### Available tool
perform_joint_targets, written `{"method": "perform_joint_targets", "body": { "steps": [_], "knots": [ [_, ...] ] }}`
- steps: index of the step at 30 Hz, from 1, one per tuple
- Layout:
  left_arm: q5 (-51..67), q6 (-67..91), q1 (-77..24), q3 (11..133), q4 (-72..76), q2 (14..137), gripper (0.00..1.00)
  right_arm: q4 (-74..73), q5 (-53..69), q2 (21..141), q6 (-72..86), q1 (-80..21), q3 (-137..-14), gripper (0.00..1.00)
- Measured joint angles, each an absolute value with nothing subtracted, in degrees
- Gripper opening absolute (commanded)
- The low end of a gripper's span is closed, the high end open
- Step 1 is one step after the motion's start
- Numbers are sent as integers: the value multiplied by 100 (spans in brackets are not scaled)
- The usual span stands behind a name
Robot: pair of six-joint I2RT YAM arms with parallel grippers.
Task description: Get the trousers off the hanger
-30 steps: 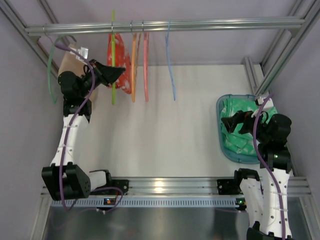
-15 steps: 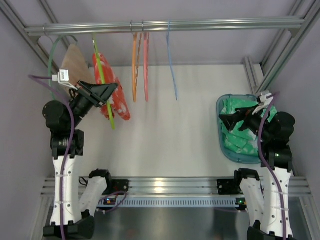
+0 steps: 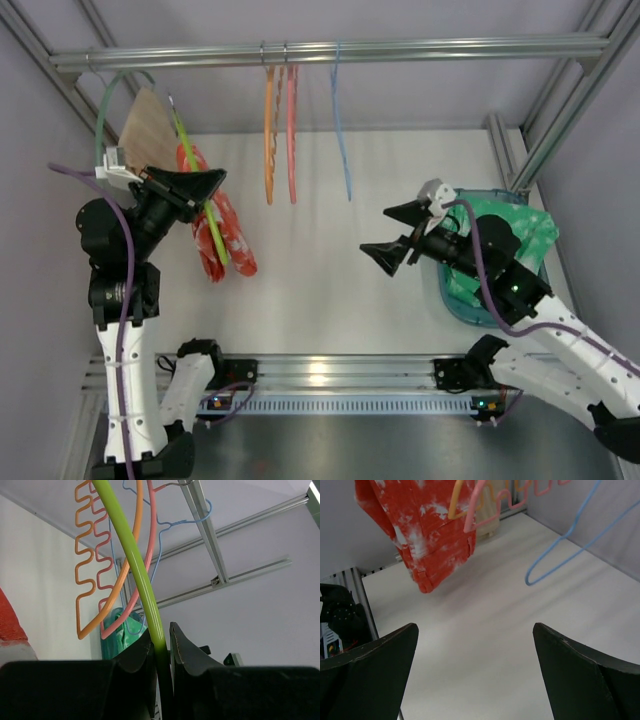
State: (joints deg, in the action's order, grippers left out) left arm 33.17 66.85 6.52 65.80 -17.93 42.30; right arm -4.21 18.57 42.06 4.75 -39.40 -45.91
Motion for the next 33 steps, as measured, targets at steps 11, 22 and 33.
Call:
{"method": "perform_joint_targets", "body": {
  "steps": [11, 22, 33],
  "knots": [
    [3422, 6980, 854, 7603, -1887, 4442, 0, 2349, -336, 6657, -720, -6792, -4928, 99],
    [3465, 7135, 915, 7802, -2036, 4388, 0, 4134, -1048, 8326, -1444, -7424, -6213, 87],
    [3492, 7269, 934, 7802, -2117, 4388, 0, 5070, -972, 9341, -1879, -7559, -6643, 81]
  ]
}}
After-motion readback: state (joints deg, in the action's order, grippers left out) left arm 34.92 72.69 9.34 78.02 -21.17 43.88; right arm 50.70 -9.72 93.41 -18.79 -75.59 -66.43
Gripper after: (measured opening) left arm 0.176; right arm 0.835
